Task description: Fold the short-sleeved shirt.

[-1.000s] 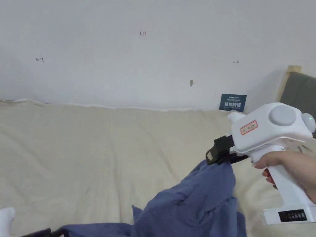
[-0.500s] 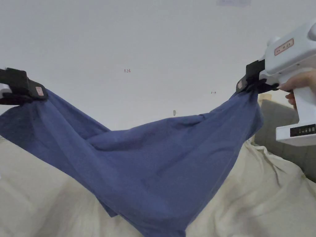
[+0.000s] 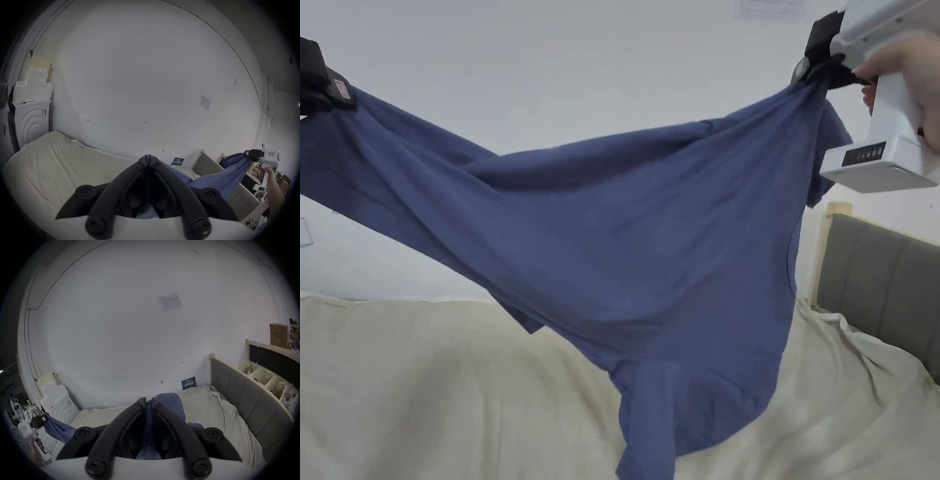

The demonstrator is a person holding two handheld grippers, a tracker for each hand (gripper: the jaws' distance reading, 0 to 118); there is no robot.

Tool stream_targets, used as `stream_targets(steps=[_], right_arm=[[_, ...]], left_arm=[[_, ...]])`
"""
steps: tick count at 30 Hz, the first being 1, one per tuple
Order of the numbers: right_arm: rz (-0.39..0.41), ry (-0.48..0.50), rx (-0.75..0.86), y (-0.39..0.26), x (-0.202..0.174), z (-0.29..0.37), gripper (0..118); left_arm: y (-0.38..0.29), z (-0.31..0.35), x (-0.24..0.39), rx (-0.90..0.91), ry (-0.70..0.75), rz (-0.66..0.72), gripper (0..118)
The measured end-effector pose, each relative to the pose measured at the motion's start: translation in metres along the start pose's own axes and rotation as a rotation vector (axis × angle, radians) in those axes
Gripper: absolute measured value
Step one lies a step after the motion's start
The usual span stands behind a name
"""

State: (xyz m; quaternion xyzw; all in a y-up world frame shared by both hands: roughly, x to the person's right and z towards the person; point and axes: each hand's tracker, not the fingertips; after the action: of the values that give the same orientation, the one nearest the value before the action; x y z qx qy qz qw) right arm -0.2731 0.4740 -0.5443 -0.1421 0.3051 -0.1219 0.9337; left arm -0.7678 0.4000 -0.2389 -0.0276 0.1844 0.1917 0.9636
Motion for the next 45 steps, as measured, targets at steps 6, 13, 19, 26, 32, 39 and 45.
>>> stream_targets(steps=[6, 13, 19, 26, 32, 39, 45], right_arm=[[0.001, 0.002, 0.010, -0.038, 0.010, -0.012, 5], [0.032, -0.052, -0.214, -0.172, 0.063, -0.034, 5], [-0.087, -0.026, -0.338, -0.302, 0.129, -0.012, 5], [-0.006, 0.045, -0.226, -0.357, 0.159, 0.092, 5], [0.002, 0.061, -0.181, -0.369, 0.171, 0.167, 5], [0.070, -0.011, -0.421, -0.415, 0.189, 0.170, 6], [0.075, -0.190, -0.686, -0.476, 0.196, 0.136, 6]], left_arm=[[-0.052, -0.032, -0.032, -0.116, 0.004, 0.129, 3], [-0.194, -0.045, -0.071, -0.361, 0.024, 0.174, 3], [-0.316, 0.008, -0.087, -0.340, 0.083, 0.159, 3], [-0.354, 0.112, -0.080, -0.197, -0.065, 0.171, 3], [-0.350, 0.163, -0.082, -0.277, -0.063, 0.032, 3], [-0.391, 0.168, -0.098, -0.663, 0.032, -0.009, 3], [-0.438, 0.158, -0.107, -0.861, 0.216, 0.029, 3]])
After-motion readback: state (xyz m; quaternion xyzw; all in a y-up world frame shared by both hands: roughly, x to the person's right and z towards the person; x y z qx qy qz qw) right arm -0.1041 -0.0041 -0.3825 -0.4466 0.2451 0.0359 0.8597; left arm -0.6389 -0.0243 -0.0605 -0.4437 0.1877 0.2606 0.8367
